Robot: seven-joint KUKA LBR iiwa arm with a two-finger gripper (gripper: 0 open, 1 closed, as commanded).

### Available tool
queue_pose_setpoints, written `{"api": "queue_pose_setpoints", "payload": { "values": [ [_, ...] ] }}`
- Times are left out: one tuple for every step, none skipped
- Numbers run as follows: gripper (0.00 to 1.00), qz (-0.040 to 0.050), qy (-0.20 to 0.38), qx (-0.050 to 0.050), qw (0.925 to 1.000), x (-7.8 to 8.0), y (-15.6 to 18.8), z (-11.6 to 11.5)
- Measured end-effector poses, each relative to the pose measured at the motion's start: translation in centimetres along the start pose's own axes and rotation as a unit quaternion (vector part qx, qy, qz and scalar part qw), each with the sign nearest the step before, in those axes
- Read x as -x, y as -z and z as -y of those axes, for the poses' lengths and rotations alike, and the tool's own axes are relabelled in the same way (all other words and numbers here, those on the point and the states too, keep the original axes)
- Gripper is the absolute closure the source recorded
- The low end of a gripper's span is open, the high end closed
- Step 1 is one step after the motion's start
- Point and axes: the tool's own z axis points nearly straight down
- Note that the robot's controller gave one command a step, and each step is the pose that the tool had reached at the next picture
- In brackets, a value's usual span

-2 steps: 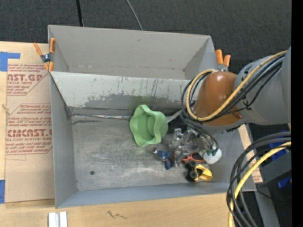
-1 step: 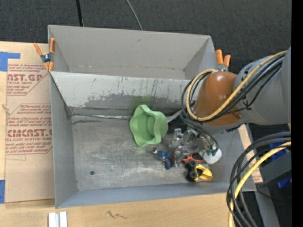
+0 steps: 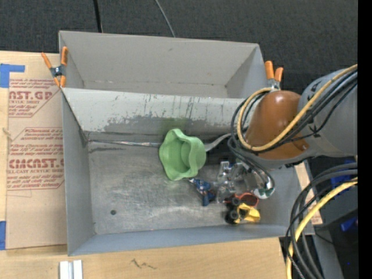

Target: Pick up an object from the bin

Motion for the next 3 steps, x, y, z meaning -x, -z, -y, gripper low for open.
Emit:
{"api": "queue_pose_setpoints", "payload": {
  "values": [
    [1.0, -0.0006, -0.01, 0.0, 0.9999, -3.0, 5.4, 4.2],
    [0.0, 0.0002, -0.085, 0.0, 0.9964, 0.0, -2.3, -2.5],
    [1.0, 0.006, -0.086, -0.001, 0.9963, 0.3, -2.0, -2.3]
  ]
}}
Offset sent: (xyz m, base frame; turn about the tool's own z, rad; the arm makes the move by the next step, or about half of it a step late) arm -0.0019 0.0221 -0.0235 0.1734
